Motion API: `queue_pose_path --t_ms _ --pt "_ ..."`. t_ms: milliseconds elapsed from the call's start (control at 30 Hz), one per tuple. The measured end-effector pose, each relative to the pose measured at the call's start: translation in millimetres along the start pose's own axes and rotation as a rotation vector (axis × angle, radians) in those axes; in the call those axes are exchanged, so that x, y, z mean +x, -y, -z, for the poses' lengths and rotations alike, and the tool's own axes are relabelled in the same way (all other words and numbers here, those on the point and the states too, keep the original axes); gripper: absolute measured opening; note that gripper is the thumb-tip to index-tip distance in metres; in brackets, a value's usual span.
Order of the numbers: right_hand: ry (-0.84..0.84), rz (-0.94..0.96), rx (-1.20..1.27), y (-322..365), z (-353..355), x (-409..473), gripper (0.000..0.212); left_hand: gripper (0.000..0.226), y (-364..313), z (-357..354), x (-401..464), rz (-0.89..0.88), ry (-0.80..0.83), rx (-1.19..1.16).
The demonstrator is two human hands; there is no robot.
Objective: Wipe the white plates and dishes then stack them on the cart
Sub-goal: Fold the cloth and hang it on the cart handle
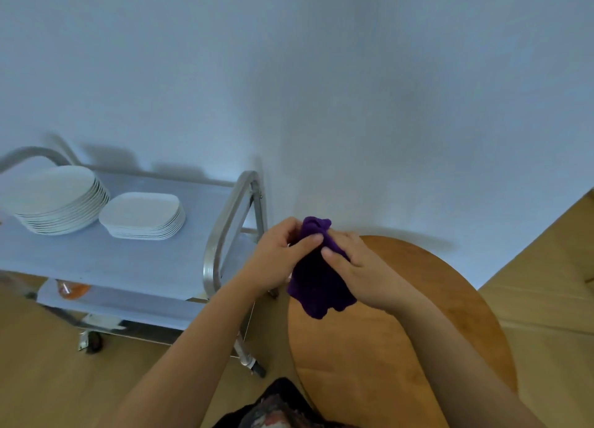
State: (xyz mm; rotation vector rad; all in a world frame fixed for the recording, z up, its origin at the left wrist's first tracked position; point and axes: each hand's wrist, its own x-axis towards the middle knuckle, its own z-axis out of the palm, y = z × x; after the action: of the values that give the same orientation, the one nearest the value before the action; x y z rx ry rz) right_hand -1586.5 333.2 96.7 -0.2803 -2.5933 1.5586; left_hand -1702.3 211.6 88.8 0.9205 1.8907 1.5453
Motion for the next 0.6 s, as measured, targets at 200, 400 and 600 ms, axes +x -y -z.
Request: queue_pose_path --t_ms 200,400,600 --pt "-0.299 -0.066 -0.457 1.1 13.2 -4.7 0.038 0.041 -9.3 6.0 -0.8 0.217 -0.151 -0.324" --pt "-0.351 -0.001 -0.160 5.7 11.1 -3.6 0.027 0.058 -17.0 12.8 3.2 0.279 -0.071 -0.537" --pt "-0.171 -0.020 0.054 14.2 28.0 -2.5 0.020 0.040 -19.2 33.1 8.8 0.153 0.069 -0.531"
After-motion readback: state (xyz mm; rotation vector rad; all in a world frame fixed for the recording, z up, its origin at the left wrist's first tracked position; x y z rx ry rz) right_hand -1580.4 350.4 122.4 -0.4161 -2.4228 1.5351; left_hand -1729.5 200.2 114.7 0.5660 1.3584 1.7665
